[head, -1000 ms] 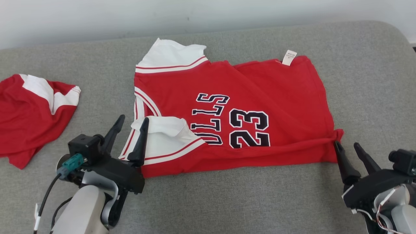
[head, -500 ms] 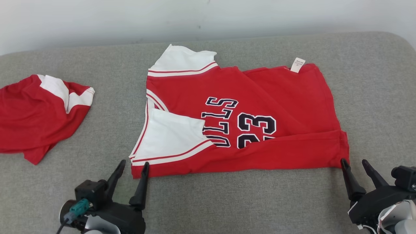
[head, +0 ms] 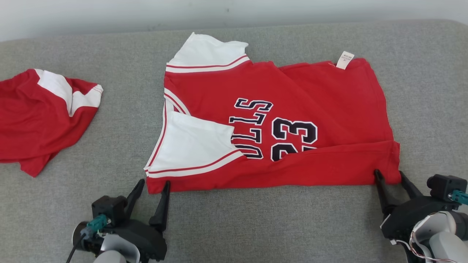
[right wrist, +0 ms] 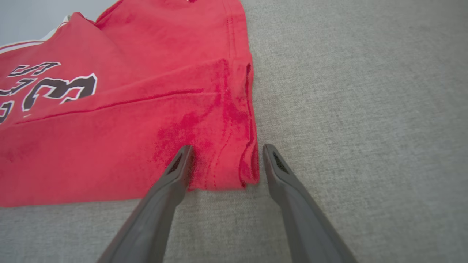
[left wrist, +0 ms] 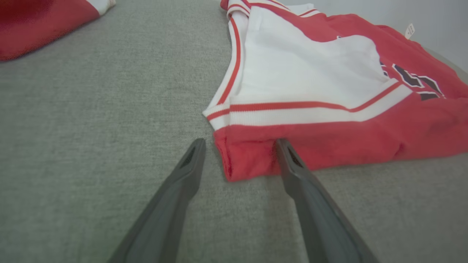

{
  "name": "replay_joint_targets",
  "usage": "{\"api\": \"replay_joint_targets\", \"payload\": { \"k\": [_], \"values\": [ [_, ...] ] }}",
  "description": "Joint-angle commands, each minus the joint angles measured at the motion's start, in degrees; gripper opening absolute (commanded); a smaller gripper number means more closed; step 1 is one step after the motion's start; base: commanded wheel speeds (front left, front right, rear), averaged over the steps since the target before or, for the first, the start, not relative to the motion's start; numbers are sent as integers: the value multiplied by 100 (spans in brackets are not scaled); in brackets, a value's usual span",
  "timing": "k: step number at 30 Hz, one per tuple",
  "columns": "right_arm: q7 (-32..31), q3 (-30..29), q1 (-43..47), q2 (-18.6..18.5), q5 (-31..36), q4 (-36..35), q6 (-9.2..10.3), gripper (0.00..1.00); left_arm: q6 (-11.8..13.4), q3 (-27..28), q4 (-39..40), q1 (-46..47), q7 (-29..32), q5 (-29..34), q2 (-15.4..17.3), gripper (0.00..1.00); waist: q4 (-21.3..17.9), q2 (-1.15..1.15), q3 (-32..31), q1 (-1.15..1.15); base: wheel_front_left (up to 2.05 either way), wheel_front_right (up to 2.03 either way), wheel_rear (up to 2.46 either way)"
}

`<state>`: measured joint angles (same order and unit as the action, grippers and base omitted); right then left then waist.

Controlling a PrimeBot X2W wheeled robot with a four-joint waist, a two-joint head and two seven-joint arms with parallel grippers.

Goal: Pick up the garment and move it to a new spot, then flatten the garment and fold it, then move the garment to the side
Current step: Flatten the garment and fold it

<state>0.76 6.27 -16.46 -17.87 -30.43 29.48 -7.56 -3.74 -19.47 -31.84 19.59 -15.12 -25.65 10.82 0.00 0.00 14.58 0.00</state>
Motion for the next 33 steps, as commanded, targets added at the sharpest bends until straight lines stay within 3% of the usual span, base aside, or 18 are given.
{"api": "replay_joint_targets", "payload": {
  "k": [1,2,3,11,19,25,29,30,31,32,33],
  "values": [
    [44,50,-70,42,-67,79,16,40,-27,2,-88,76,3,-71,-22,96,-5,0,46,0,0,0,0],
    [81,89,-107,58,-91,132,16,0,-55,1,-146,117,3,-88,-40,34,-3,0,49,0,0,0,0],
    [138,123,-140,75,-121,178,16,0,-79,33,-158,165,3,-108,-70,0,1,0,42,0,0,0,0],
    [489,366,-197,44,-324,324,16,0,-114,368,3,28,-1,-147,-60,0,21,0,-280,0,0,0,0],
    [511,420,388,-87,-518,-50,16,0,-50,652,628,-822,-2,-86,-143,0,89,0,-684,0,0,0,0],
    [276,90,1200,-119,-528,-545,16,0,38,638,1096,-1654,-3,-29,-273,0,179,0,-783,0,0,0,0],
    [83,-200,1647,77,-472,-893,16,0,91,596,1228,-1909,-3,34,-373,0,206,0,-776,0,0,0,0],
    [68,-240,1674,118,-417,-939,16,41,105,616,1250,-1913,-3,19,-396,22,209,0,-788,0,0,0,0],
    [63,-276,1696,173,-358,-979,16,83,114,627,1245,-1922,-4,32,-408,64,205,0,-809,0,0,0,0],
    [75,-316,1715,218,-295,-1019,16,100,123,631,1252,-1921,-4,63,-418,100,200,0,-829,0,0,0,0],
    [97,-349,1726,248,-224,-1061,16,100,126,664,1289,-1907,-4,69,-437,100,192,0,-859,0,0,0,0]
  ]
}}
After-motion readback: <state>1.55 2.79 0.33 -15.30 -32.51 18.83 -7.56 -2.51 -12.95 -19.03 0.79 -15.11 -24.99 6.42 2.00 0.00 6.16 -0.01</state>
